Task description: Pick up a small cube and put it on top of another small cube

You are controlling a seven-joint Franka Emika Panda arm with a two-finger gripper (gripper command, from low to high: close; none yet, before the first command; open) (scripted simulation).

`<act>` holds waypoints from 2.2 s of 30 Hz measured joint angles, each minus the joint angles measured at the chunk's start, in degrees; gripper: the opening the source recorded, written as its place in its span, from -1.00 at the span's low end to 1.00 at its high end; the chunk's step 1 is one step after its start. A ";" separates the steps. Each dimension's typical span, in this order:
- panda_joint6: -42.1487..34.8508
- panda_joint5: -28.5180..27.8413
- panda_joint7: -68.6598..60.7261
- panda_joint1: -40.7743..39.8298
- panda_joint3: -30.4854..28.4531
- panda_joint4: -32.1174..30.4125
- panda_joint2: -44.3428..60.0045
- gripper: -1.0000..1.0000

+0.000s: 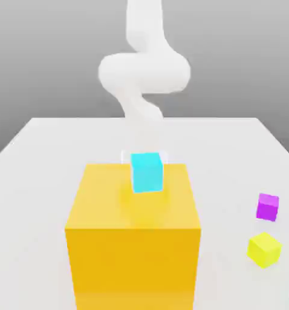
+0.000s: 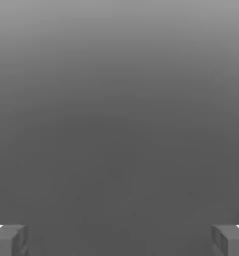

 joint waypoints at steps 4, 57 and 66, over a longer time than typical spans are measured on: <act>5.30 -0.45 -1.51 4.57 5.38 -4.53 8.77 0.00; 23.97 -7.63 16.16 20.24 9.72 -12.15 53.50 -1.00; 23.37 -7.19 15.93 20.19 9.83 -12.15 52.87 1.00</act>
